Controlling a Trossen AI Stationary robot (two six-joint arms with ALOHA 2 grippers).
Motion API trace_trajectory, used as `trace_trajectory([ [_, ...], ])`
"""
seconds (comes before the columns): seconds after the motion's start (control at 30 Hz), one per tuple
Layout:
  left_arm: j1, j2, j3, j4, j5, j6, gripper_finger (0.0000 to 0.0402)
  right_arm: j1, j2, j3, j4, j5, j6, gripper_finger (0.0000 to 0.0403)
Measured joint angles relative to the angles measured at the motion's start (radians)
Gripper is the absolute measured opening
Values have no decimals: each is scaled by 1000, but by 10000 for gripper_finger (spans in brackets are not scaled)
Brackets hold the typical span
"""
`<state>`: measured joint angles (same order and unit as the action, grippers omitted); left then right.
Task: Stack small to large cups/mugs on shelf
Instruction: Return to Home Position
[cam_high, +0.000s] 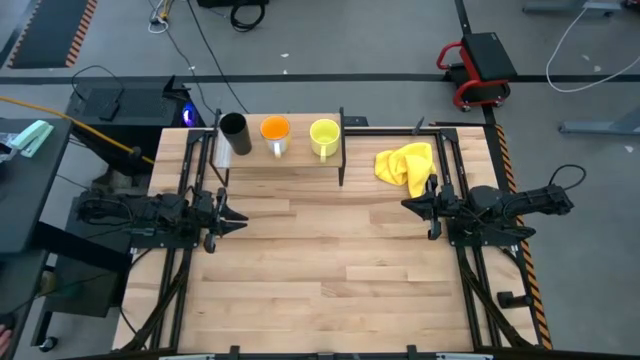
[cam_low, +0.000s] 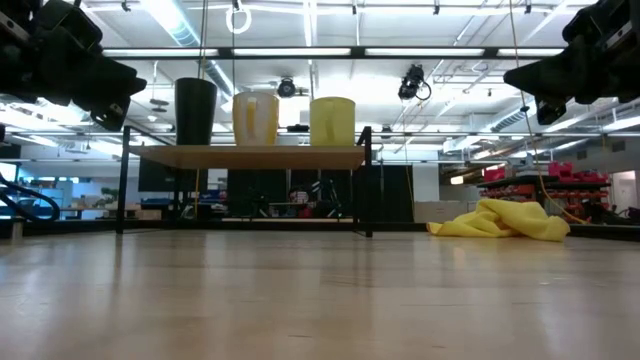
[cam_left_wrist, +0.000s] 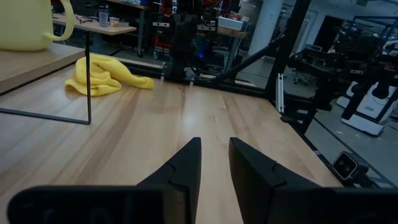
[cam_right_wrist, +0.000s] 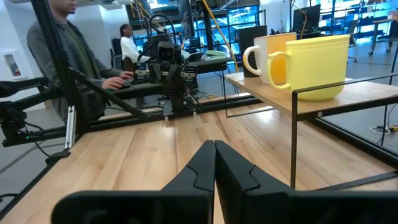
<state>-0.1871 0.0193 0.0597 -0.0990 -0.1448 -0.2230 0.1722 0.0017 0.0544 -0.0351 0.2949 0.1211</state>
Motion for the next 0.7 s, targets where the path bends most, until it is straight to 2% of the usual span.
trace_trajectory([
  [0.33, 0, 0, 0, 0, 0, 0, 80, 0, 0, 0, 0, 0, 0, 13],
  [0.7, 0, 0, 0, 0, 0, 0, 91, 0, 0, 0, 0, 0, 0, 13],
])
